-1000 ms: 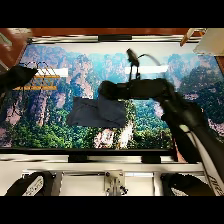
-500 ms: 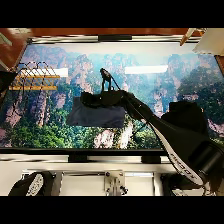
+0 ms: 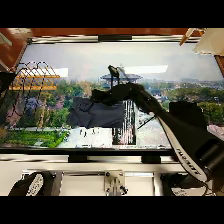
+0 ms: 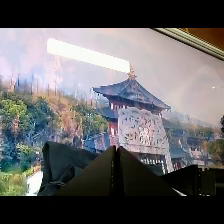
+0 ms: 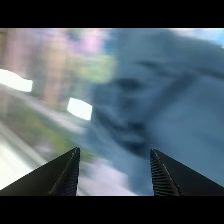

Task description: Fold the shirts.

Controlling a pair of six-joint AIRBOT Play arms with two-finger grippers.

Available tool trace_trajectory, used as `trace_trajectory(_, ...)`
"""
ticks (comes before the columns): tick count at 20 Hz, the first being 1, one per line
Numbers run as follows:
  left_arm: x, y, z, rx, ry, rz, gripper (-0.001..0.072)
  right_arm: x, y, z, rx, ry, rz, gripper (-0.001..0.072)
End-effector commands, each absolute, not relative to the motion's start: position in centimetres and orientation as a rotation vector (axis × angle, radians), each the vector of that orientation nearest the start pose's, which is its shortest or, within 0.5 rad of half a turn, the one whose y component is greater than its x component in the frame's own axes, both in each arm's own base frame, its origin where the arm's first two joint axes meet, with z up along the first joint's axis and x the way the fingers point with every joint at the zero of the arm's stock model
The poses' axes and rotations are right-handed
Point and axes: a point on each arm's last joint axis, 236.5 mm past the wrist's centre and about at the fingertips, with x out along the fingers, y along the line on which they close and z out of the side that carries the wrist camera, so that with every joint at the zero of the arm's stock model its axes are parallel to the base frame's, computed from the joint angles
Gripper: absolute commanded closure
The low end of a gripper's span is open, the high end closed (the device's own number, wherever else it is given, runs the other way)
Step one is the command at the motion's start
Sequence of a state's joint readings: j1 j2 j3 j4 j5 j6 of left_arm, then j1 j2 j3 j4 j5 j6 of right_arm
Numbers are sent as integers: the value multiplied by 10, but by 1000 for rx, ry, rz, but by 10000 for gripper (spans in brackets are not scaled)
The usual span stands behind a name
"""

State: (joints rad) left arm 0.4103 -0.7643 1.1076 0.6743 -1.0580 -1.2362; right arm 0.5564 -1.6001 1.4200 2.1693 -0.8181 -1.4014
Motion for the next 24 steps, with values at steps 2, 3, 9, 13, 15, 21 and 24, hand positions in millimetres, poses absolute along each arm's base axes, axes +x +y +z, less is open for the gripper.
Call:
trace_trajectory(2,353,-22,262,-481,452,-287,676,378,207,-22,199,1489,294,49)
trace_trajectory(3,353,-22,262,-481,452,-287,676,377,199,-31,244,1524,287,49)
trace_trajectory(9,353,-22,262,-482,453,-287,675,367,242,-84,386,1638,449,49)
trace_trajectory(13,354,-22,262,-482,452,-286,676,377,252,-100,424,1617,474,49)
trace_trajectory(15,354,-22,262,-482,452,-286,676,381,259,-99,461,1600,489,50)
trace_trajectory(21,353,-22,262,-490,454,-285,676,379,282,-92,431,1552,632,638)
trace_trajectory(24,353,-22,262,-490,454,-285,676,397,285,-39,374,1433,736,636)
